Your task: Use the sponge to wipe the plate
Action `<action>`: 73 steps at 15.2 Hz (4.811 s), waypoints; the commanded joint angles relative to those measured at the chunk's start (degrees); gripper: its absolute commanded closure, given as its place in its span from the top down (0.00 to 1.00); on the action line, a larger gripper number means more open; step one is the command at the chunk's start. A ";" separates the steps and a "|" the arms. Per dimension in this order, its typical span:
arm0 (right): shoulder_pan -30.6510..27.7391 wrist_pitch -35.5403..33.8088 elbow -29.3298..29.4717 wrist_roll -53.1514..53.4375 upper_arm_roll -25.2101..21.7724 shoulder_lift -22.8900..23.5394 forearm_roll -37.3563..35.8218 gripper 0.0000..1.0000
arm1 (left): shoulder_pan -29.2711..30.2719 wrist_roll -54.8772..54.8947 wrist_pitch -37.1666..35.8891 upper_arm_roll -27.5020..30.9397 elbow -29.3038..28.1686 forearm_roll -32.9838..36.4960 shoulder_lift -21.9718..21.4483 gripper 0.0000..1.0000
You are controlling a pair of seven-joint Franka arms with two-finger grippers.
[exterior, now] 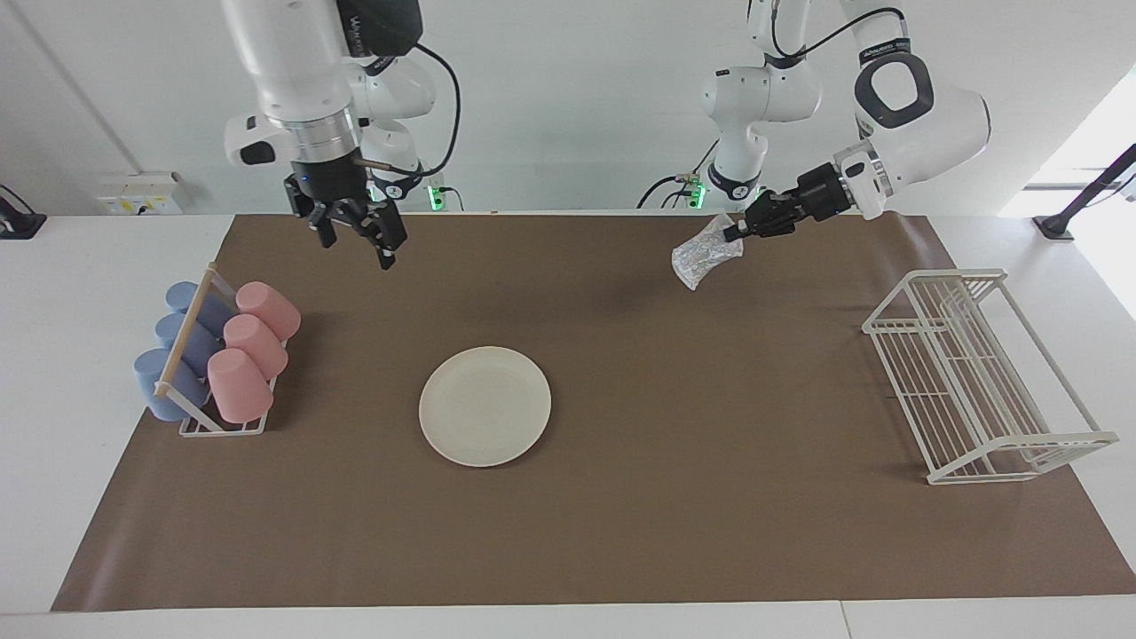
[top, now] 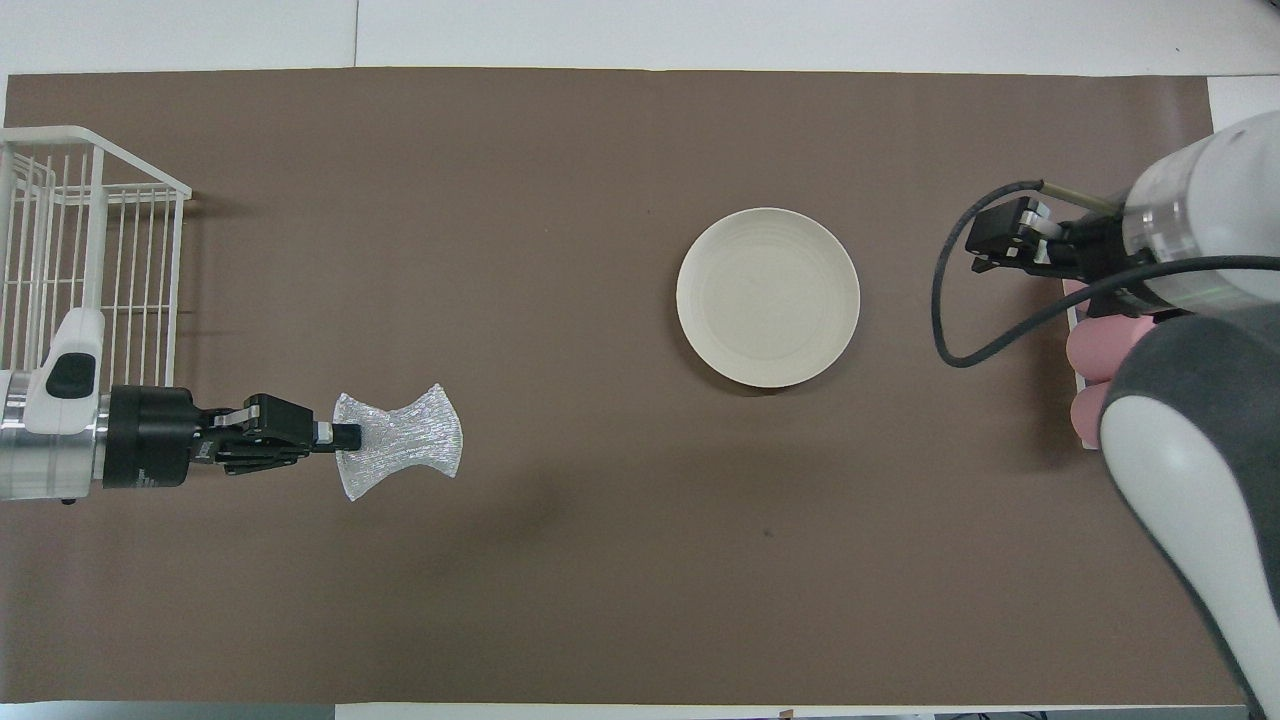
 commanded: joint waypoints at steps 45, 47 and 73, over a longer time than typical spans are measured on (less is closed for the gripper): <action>5.70 -7.25 -3.90 -27.34 -13.90 -2.91 1.58 1.00 | -12.90 -50.47 -7.65 -1.79 21.20 106.99 28.21 0.04; 5.61 -7.16 -3.90 -27.25 -13.99 -2.91 1.58 1.00 | -12.55 -50.29 -6.77 -1.79 20.85 106.99 28.21 0.26; 5.70 -7.16 -3.46 -27.07 -13.90 -2.73 1.58 1.00 | -1.91 -20.33 -12.65 -1.09 34.57 55.84 13.81 1.00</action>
